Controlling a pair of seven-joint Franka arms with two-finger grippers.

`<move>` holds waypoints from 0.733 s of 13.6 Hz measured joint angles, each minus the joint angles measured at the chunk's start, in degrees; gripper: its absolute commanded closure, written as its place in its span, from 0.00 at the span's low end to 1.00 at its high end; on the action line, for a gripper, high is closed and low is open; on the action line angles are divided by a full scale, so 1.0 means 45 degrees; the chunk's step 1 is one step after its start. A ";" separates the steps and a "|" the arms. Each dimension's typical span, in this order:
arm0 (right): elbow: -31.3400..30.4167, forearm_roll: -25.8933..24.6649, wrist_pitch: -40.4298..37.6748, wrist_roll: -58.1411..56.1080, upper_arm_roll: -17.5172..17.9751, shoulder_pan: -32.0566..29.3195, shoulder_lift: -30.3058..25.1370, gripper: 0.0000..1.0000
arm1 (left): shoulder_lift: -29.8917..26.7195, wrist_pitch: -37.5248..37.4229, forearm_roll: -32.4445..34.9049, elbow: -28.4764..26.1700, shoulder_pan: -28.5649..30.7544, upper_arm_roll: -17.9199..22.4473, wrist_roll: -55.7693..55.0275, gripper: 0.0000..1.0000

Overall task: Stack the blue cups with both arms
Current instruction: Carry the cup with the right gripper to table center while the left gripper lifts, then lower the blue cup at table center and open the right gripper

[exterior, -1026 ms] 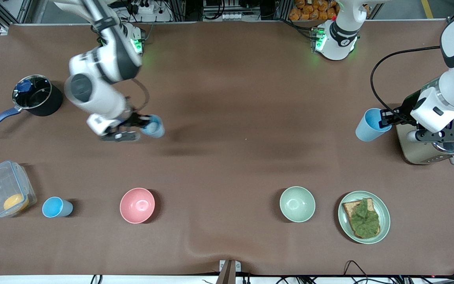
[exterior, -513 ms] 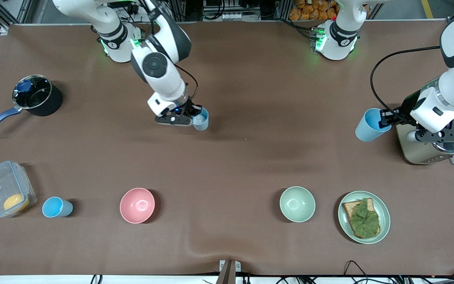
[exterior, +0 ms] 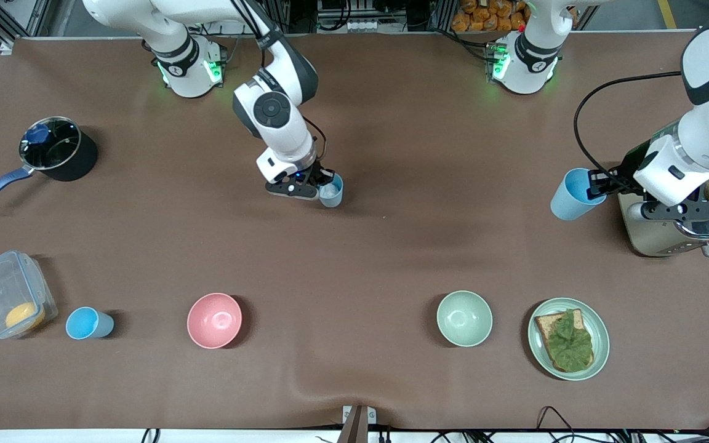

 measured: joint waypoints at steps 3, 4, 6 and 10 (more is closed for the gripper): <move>0.0126 0.0000 0.0014 0.0232 -0.0009 0.0059 0.0241 0.42 | 0.0000 -0.0002 0.0000 0.0000 0.0001 0.0000 0.0000 1.00; 0.0160 0.0001 0.0014 0.0286 -0.0021 0.0059 0.0291 0.33 | 0.0000 -0.0002 0.0000 0.0000 0.0002 0.0001 0.0000 1.00; 0.0249 0.0001 0.0009 0.0465 -0.0039 0.0059 0.0344 0.21 | 0.0000 -0.0002 0.0000 0.0000 0.0004 0.0001 0.0000 1.00; 0.1149 0.0001 -0.1336 0.0534 -0.0268 -0.0011 0.0348 0.00 | 0.0001 -0.0003 0.0000 0.0001 -0.0006 -0.0007 0.0000 1.00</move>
